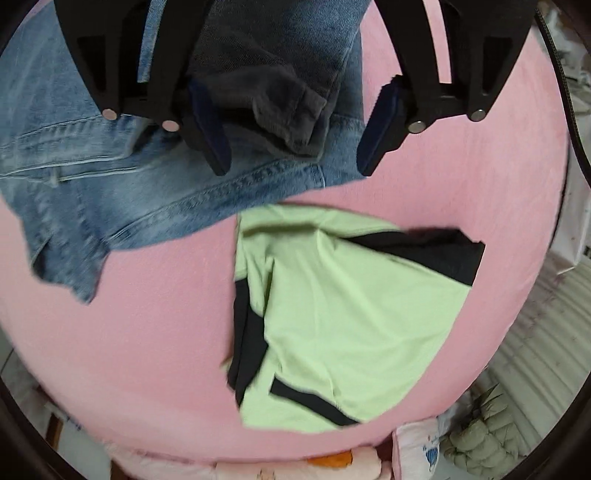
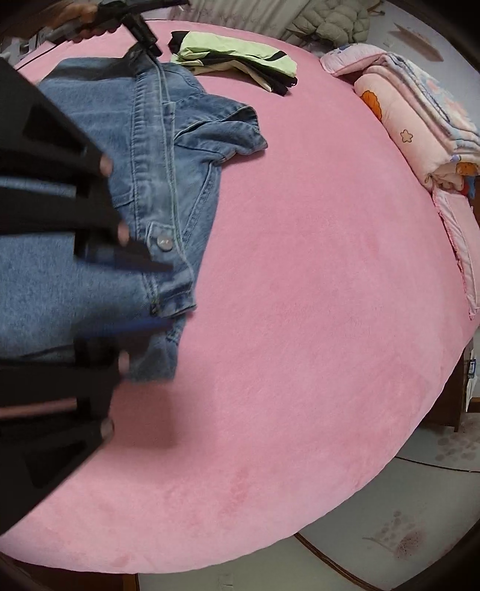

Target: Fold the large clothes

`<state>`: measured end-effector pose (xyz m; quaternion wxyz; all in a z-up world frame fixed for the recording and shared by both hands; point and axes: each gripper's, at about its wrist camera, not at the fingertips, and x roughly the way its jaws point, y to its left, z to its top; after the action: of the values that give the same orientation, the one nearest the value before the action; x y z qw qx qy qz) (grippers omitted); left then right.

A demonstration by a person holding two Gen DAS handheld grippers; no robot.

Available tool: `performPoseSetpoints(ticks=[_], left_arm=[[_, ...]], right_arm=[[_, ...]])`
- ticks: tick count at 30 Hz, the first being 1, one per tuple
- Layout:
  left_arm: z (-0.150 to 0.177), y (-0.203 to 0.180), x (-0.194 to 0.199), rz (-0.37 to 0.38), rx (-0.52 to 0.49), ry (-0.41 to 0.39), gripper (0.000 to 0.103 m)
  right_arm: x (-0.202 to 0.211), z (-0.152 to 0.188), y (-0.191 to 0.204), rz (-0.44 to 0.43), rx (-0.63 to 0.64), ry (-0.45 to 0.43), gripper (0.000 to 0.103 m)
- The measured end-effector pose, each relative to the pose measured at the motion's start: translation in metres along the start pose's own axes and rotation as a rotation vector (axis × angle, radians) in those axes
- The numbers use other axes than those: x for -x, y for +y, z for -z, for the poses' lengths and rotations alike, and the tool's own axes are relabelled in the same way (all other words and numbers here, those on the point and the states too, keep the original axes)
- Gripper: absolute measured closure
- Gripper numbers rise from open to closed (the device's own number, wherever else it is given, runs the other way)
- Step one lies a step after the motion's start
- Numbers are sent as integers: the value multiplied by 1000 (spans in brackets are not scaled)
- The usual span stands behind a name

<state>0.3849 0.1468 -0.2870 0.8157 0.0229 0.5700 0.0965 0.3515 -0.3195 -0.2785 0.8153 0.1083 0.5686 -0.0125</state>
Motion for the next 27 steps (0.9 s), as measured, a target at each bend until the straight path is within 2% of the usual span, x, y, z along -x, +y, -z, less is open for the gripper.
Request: performPoseSetpoints(ticks=[1,6,11,13,15,21,22,24,25,27], left_arm=[[1,5,4,31,3,-20,29],[7,24,4,123,-35,-75,28],[11,43,-1,211,-63,-99,28],[13,45,0,244,-78,-112,28],[17,34,2,242,-121,-117,28],[20,1,-26,218,-235,-81,28],[19,-3,-33,213,-234,-69,29],[17,-7,-44,217,-212,-50,43],[16,-9,-47,189,-203,-42,58],[17,-16,-49,154,-211,-34,63]], right_arm=[[-2,4,-4,-14,-1,-7,55],[-25,17,-16,-44,-7,16,55],[-45,22,-6,-82,48,37,55],[-52,24,1,-68,82,48,53],[-57,23,7,-55,113,51,53],[-70,21,13,-39,154,55,53],[-71,23,13,-41,160,50,53],[-71,25,11,-45,161,32,57],[-70,26,11,-39,162,27,66],[-67,29,8,-22,168,21,77]])
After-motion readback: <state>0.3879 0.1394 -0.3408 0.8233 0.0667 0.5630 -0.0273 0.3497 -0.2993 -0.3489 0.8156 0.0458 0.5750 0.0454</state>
